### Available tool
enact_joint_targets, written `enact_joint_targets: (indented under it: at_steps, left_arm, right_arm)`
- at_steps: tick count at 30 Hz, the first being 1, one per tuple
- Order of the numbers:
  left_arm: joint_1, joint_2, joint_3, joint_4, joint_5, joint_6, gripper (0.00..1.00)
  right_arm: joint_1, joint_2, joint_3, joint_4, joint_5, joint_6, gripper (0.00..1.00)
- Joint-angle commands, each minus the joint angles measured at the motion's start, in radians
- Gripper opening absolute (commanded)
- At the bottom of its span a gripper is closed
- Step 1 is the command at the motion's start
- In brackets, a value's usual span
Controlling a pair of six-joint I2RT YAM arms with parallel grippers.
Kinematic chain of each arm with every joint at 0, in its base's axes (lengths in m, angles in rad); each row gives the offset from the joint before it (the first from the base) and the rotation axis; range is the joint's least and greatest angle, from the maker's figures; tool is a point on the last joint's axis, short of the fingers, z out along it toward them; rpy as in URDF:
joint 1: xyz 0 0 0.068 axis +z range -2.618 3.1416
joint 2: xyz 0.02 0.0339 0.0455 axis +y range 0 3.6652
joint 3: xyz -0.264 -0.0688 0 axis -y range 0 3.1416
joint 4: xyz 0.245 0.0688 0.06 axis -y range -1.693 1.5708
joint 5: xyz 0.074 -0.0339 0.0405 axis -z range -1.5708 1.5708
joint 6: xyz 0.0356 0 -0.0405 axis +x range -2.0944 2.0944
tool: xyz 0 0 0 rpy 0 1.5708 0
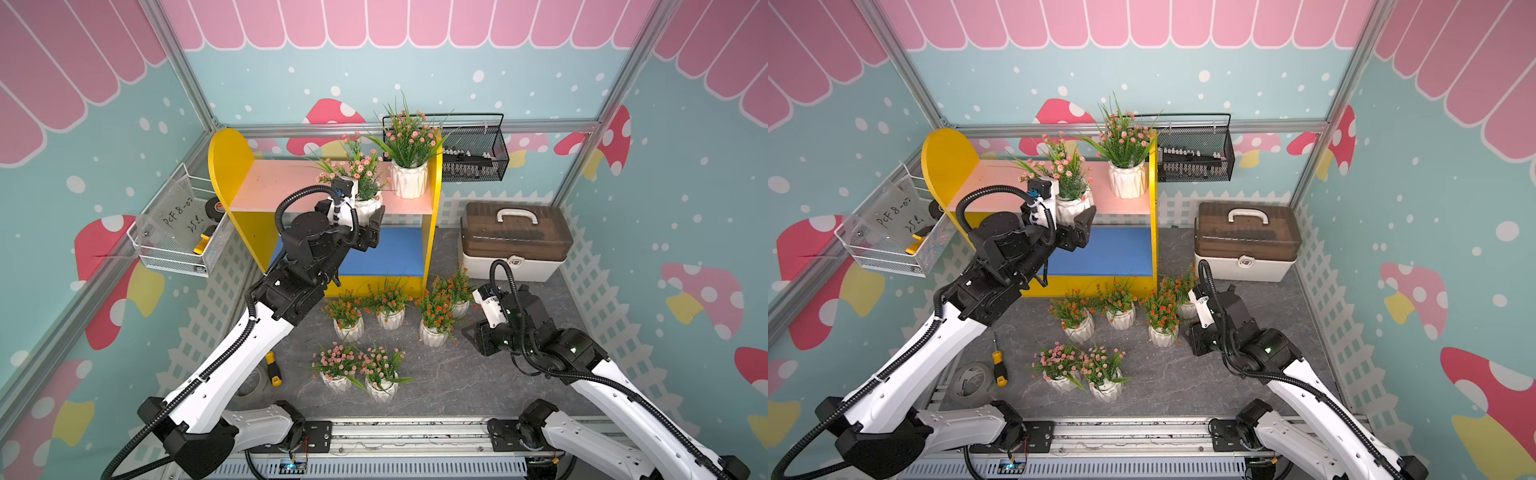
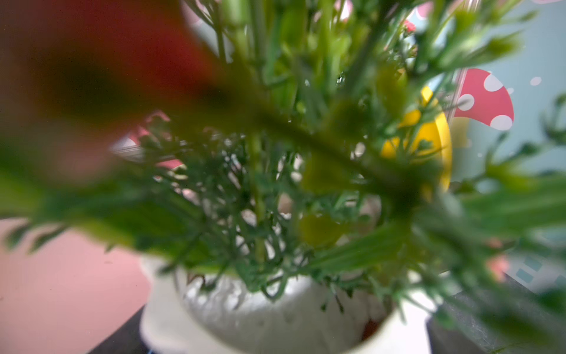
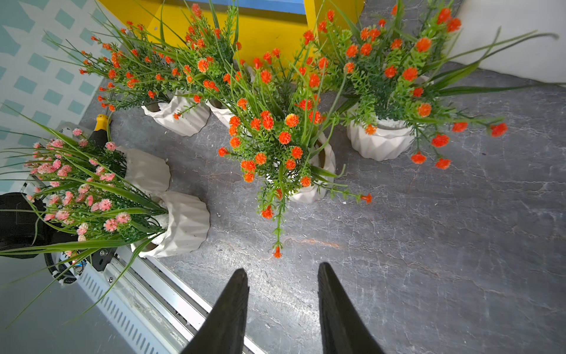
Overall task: Place the baby's breath potted plants on the rack by color
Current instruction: Place the baby's breath potted plant on the rack.
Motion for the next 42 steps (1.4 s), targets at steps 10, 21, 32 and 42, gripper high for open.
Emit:
enact_joint_targets:
  at_steps: [10, 21, 32, 42]
  left_arm:
    - [0.157, 0.127, 0.154, 0.071, 0.163, -0.063, 0.81]
    - [0.226, 0.232, 0.216, 0.135, 0.232, -0.065, 0.81]
    - [0.232, 0.366, 0.341, 0.095, 0.255, -0.064, 0.81]
    - [0.232, 0.430, 0.378, 0.090, 0.273, -0.068, 0.81]
  right_arm:
    - [-0.009, -0.007, 0.026, -0.029, 0.011, -0.031, 0.37]
    - [-0.007, -0.041, 0.052, -0.084, 0.039, -0.036, 0.38]
    - [-0.007, -0.058, 0.053, -0.097, 0.052, -0.036, 0.38]
    - [-0.007, -0.089, 0.046, -0.114, 0.068, -0.036, 0.39]
